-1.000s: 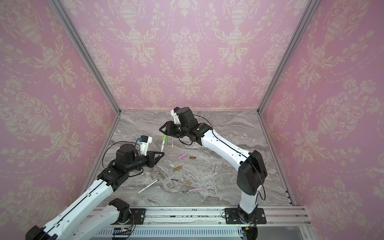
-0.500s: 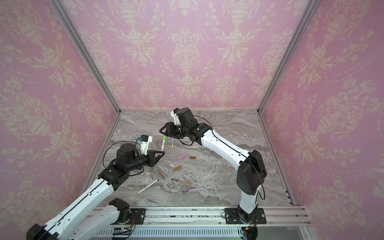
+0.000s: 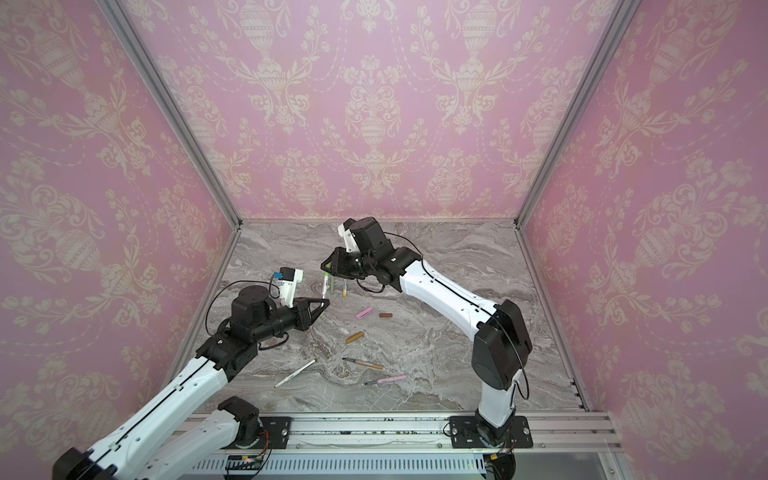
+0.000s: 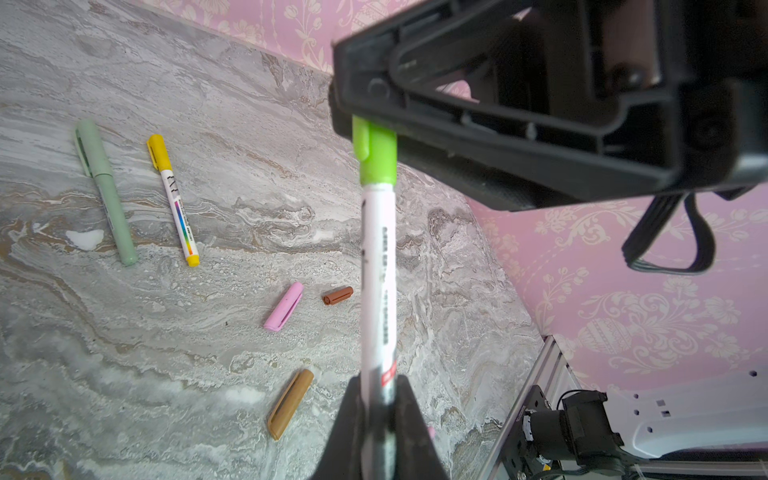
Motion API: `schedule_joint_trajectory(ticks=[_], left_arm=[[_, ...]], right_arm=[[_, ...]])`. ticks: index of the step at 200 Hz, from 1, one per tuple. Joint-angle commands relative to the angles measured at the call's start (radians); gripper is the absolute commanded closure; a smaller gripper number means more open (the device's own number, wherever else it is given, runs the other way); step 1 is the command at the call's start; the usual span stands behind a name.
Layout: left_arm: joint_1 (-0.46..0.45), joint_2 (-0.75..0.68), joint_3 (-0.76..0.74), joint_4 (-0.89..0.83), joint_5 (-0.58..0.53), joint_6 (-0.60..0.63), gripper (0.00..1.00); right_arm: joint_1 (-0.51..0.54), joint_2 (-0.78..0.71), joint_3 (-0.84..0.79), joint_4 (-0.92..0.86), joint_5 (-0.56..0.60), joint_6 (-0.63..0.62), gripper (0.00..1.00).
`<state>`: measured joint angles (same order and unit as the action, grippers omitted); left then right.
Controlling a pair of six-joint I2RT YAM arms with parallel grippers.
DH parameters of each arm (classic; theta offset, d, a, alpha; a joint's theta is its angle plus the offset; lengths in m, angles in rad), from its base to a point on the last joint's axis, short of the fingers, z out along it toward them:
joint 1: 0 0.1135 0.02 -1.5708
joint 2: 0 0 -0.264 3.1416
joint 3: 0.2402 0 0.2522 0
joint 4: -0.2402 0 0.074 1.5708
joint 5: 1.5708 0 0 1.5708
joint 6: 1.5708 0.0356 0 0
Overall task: Insert the pens into the pen caps
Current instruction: 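Press the green cap down onto the pen with right gripper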
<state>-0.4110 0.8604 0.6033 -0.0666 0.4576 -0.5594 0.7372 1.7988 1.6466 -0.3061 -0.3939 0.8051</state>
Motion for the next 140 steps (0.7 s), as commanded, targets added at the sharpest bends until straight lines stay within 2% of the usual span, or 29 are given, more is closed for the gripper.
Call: schedule_joint_trajectory(ticks=[1, 19, 104, 140], left_arm=[[-0.009, 0.009, 0.016, 0.005, -0.016, -0.011, 1.00], [-0.009, 0.009, 0.014, 0.005, -0.017, -0.011, 1.00], [-0.010, 0.023, 0.047, 0.011, -0.049, 0.012, 1.00], [-0.009, 0.037, 0.074, 0.061, -0.115, 0.046, 1.00]], right_arm=[[0.014, 0.019, 0.019, -0.017, -0.019, -0.028, 0.88], [0.014, 0.019, 0.022, -0.021, -0.017, -0.029, 1.00], [0.040, 0.022, 0.031, -0.089, 0.010, -0.062, 1.00], [0.093, 0.012, -0.005, -0.133, 0.050, -0.090, 1.00]])
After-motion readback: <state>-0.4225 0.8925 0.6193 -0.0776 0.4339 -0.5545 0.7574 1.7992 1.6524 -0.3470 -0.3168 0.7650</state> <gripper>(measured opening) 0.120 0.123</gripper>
